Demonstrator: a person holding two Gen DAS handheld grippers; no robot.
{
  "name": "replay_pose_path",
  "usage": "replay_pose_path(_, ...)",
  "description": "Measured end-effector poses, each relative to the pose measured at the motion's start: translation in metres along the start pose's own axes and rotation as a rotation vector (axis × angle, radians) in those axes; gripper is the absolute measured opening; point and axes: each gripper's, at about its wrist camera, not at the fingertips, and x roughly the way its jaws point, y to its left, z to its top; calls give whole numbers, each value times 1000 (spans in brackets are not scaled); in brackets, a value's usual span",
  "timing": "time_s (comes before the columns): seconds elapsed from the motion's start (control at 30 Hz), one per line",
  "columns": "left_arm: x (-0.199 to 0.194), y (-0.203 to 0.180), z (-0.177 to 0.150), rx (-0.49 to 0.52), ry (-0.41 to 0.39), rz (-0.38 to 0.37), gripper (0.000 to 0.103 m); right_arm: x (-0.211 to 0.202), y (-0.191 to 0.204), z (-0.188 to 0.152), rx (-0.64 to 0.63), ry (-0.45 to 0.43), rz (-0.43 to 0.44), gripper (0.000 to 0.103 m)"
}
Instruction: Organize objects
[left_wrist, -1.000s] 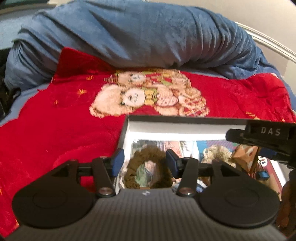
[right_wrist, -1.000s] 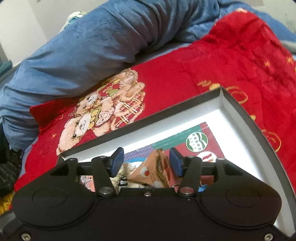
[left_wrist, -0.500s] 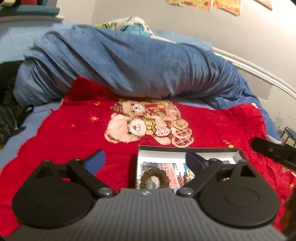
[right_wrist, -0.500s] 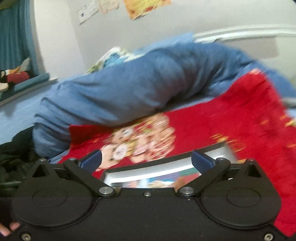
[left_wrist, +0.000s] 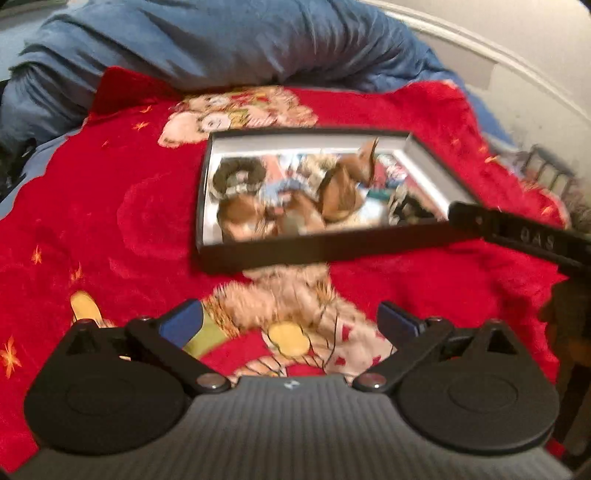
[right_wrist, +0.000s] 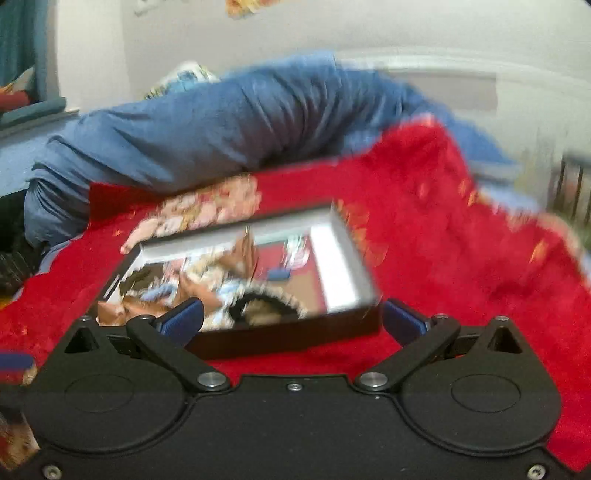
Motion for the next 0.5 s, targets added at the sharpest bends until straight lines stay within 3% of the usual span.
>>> replay_pose_path(0.1,13,-11,-19,-45,11,87,103,20,5,-23,-78,54,-48,103)
replay_pose_path(0.17,23,-17,-27,-27,18,139,103,41,5,-41,-110,179,-77,103)
replay_pose_path(0.27,28,-22,-36,54,-32,162,103,40,13,-48,-165,141,-96,103)
replay_pose_path(0.37,29,-16,-37,17,-35,144,103,40,9,-48,-142,142,-82,103)
replay_pose_path(0.5,33,-6,-39,-42,-32,123,103,41,19,-49,-204,149,-128,103)
